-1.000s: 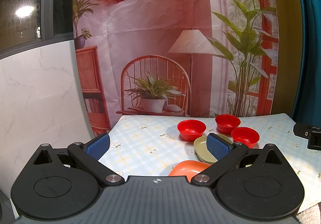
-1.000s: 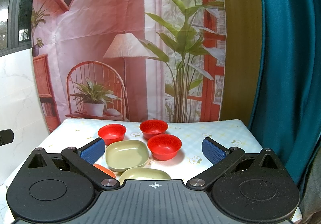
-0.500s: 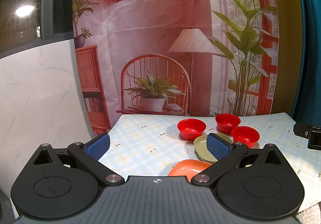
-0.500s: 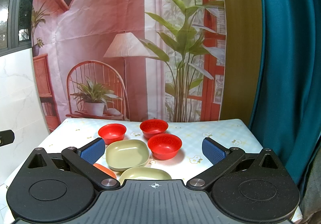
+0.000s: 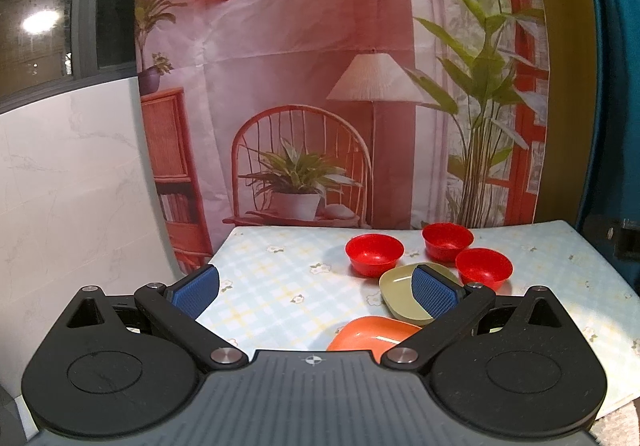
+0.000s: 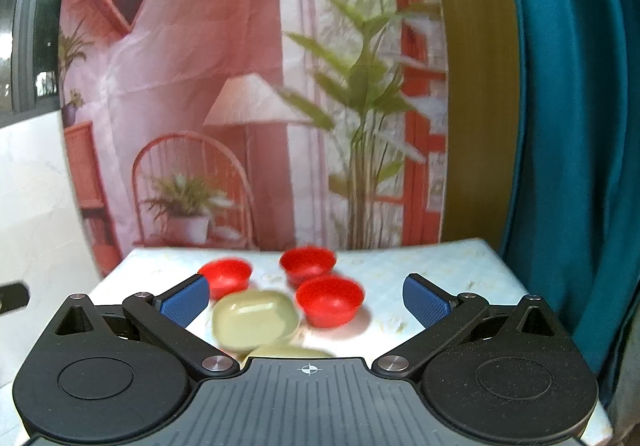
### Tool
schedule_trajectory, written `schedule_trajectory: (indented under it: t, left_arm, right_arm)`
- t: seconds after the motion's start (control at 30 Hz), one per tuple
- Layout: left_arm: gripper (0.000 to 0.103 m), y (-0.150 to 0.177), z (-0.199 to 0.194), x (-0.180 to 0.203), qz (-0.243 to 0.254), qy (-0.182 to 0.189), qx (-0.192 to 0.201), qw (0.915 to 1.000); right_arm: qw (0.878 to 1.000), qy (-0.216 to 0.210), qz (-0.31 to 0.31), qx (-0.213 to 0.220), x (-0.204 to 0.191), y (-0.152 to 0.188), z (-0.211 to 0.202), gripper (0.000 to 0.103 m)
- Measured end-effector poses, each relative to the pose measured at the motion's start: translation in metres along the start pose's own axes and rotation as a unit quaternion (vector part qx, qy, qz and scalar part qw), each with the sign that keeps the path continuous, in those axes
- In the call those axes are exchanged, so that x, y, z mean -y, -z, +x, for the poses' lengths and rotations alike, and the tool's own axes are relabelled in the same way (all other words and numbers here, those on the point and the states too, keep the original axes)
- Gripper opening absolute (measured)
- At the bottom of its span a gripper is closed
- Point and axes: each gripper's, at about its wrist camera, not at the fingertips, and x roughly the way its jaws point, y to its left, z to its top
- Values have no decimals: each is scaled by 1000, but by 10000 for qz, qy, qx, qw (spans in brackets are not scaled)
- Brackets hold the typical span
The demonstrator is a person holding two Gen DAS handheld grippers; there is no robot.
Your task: Organize plates and bowls
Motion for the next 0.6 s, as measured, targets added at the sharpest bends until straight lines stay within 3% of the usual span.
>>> schedule_trajectory:
  t: [0.33,0.5,0.6]
  left_arm:
    - [103,-9,60,6,273,77,-133,9995]
    - [103,-15,91,6,483,-25,-182,9987]
    - [102,-15,103,6,589,-61,-68,9982]
  right_arm:
    - [9996,-142,-14,225,11,-26,53,103]
    - [9992,-310,-231,-67,4,-30,96,103]
    - [9969,-680,-276,-278,-1,-32,117,103]
